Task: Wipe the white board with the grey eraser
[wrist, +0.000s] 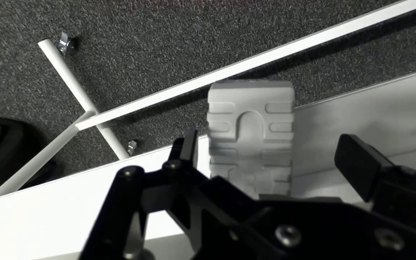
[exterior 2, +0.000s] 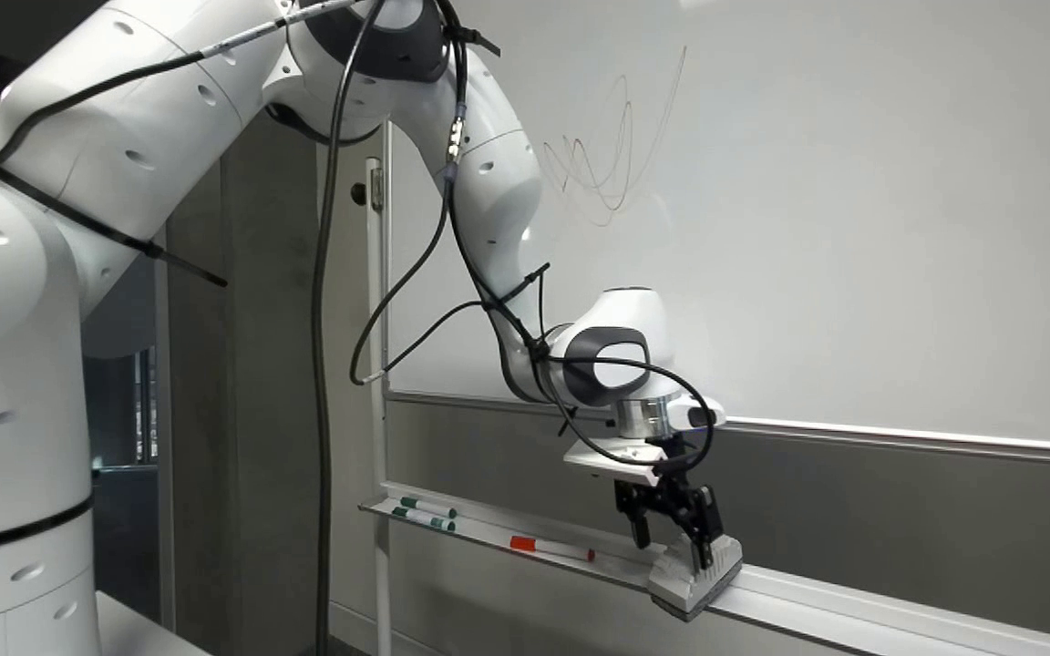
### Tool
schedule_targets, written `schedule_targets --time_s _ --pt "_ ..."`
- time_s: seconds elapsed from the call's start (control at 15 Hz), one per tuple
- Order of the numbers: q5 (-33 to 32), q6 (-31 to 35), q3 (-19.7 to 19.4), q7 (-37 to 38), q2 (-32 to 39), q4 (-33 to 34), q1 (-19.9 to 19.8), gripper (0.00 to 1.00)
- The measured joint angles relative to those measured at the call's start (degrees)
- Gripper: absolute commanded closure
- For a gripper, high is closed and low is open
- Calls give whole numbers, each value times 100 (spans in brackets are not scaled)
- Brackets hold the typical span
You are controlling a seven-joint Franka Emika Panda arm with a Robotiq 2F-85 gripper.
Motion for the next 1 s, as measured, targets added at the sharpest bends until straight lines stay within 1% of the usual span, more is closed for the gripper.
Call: schedule_targets --time_s 0.53,1.0 --pt "7 0 53 -242 287 371 -176 0" --pt "22 -112 499 -876 398 532 -565 0"
